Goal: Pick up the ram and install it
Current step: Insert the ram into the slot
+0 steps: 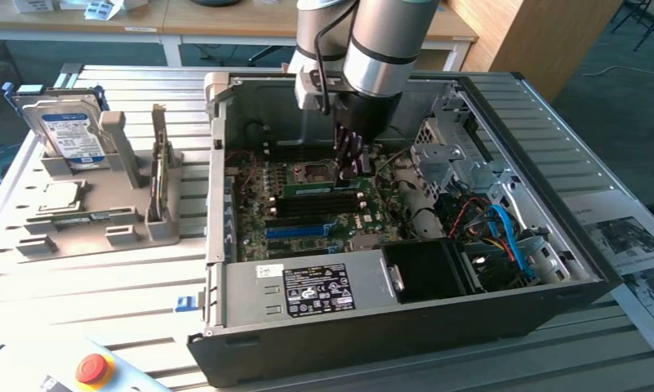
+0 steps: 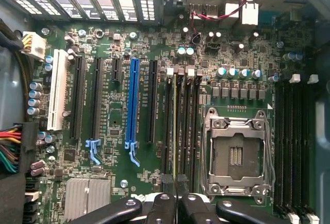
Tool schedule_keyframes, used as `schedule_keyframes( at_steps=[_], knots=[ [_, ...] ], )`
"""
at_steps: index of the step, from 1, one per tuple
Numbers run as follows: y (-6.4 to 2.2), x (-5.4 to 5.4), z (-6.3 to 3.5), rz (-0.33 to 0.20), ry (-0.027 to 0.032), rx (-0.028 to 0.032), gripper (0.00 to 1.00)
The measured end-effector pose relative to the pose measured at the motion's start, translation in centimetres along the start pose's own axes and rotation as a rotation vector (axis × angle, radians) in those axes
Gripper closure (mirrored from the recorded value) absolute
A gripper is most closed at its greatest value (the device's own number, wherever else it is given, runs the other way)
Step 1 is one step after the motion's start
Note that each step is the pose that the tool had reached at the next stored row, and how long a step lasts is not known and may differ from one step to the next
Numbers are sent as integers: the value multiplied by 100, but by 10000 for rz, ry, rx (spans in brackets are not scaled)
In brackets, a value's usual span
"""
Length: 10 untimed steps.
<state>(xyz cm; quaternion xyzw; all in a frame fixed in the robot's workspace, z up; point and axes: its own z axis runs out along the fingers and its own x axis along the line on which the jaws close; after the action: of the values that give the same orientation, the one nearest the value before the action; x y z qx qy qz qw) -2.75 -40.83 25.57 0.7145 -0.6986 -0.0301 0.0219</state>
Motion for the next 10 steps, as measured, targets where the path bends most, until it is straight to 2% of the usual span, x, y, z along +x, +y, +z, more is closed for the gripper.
schedule_keyframes(
  at_steps=[10],
  knots=[
    [6, 0, 4, 208, -16, 3, 88]
  ],
)
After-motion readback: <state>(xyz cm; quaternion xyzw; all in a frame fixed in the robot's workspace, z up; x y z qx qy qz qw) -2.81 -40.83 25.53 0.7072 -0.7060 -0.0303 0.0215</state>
